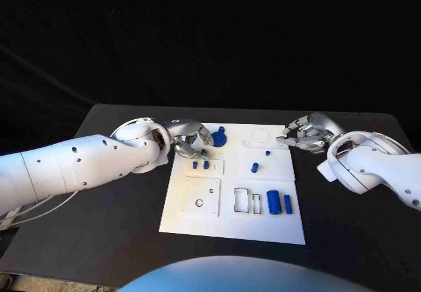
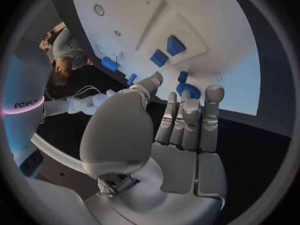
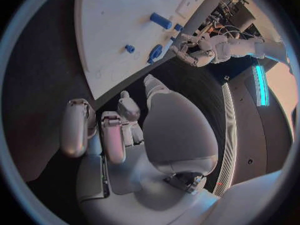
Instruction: Assemble the parts on the task board
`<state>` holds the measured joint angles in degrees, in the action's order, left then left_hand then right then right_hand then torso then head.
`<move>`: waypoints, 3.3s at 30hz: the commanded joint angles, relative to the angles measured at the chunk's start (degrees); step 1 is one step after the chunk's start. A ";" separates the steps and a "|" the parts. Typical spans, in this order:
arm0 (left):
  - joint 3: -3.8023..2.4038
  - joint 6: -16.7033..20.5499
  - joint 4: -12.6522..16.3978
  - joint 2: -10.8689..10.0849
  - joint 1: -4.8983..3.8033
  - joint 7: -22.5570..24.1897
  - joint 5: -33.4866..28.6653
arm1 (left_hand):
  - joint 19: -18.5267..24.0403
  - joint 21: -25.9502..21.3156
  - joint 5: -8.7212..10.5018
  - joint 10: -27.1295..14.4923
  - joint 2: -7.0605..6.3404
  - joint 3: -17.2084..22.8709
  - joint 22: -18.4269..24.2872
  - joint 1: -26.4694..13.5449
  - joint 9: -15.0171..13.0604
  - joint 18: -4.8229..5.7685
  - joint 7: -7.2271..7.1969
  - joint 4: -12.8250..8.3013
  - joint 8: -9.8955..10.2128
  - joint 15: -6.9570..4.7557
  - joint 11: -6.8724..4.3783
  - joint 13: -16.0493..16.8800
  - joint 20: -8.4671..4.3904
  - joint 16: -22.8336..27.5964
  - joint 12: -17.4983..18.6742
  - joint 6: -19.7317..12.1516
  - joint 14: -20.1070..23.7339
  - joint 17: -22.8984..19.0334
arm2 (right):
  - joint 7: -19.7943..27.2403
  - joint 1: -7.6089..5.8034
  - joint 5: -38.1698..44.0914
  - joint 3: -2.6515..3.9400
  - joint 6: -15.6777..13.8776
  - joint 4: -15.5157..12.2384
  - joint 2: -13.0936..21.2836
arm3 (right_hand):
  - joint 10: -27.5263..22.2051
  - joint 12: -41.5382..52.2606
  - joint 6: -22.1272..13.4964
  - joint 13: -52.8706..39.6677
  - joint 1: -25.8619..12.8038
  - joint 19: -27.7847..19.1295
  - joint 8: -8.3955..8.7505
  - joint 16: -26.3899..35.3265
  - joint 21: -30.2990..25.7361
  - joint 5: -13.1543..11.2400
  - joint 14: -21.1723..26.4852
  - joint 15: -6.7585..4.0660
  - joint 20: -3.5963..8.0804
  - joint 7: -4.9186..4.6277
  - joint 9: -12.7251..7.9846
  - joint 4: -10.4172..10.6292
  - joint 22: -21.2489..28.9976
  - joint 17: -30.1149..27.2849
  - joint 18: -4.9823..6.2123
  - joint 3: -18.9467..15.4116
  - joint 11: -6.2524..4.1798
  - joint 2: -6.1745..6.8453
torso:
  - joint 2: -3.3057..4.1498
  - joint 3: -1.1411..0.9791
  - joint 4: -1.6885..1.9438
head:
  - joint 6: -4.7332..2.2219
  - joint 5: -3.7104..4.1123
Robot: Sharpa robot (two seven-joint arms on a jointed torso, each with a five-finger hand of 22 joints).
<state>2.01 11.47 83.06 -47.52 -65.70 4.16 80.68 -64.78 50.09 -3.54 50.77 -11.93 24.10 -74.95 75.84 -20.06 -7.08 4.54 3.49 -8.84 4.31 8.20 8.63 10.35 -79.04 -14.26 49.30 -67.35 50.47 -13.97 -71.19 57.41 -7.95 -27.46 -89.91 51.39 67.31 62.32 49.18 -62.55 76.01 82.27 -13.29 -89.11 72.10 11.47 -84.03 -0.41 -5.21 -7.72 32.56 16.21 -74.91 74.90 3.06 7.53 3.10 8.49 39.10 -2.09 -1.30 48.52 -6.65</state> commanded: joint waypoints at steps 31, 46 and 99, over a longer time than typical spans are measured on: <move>-2.13 2.27 3.64 -6.64 -0.65 12.24 -72.98 | 9.06 -23.28 -3.64 7.62 0.37 5.84 3.96 -1.63 -0.17 -3.36 4.81 2.48 -3.49 -1.20 -1.75 1.31 -0.94 14.72 -7.45 4.57 13.72 -20.90 | 1.11 -0.32 36.92 -0.14 14.32 0.47 -4.41 | -8.33 -54.22 6.53 47.15 6.02 -0.98 3.33 1.95 -3.79 -4.14 -4.41 1.64 -1.79 -1.05 -5.51 -5.56 -7.61 9.03 1.23 20.38 2.65 6.88 | 0.03 0.01 0.01 | -2.43 5.10; -2.12 1.45 3.85 -6.73 -0.63 12.25 -73.71 | 9.01 -23.61 -3.81 7.54 0.30 5.91 4.12 -1.52 -0.20 -3.31 4.92 2.38 -3.49 -1.17 -1.68 1.20 -0.99 15.11 -7.23 4.28 13.92 -21.04 | -0.65 0.12 38.86 -0.54 16.62 2.02 -6.90 | -6.94 -54.76 7.40 47.93 5.22 -0.55 3.34 2.00 -3.02 -4.24 -4.39 1.83 -1.97 -1.33 -5.89 -6.34 -7.97 8.91 1.06 21.58 2.86 6.64 | 0.04 0.01 0.02 | -2.13 5.01; -2.12 0.19 4.32 -7.13 -0.64 10.11 -73.74 | 8.93 -24.39 -3.93 7.00 0.30 6.07 4.50 -1.33 -0.26 -3.21 5.18 2.18 -3.49 -0.98 -1.41 0.92 -0.94 15.86 -6.63 3.59 14.24 -21.32 | -5.49 2.75 45.04 -0.65 7.33 1.83 -8.26 | 4.49 -56.84 13.83 46.39 0.12 2.77 -0.15 0.89 4.99 -4.03 -5.00 -0.41 0.01 0.79 -2.49 -17.29 -11.59 10.93 -0.44 31.48 0.18 3.28 | 0.00 0.04 0.03 | -1.31 4.73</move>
<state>-0.07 12.81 87.20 -54.67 -66.32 14.23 7.27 -55.30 26.08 -7.11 57.86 -11.82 29.82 -70.53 74.28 -20.23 -9.74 9.72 5.68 -12.09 3.08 6.46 9.64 9.42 -63.57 -21.25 53.24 -53.26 29.20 -18.47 -68.45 101.24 -8.64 -17.04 -87.79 43.10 70.13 5.93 62.73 -15.32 77.05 84.01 -13.23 -88.00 76.88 7.99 -84.03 -0.44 -5.52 -7.07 29.84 -1.06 -74.91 74.93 3.06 39.38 4.90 11.67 39.09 -2.05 -1.26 47.21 -1.85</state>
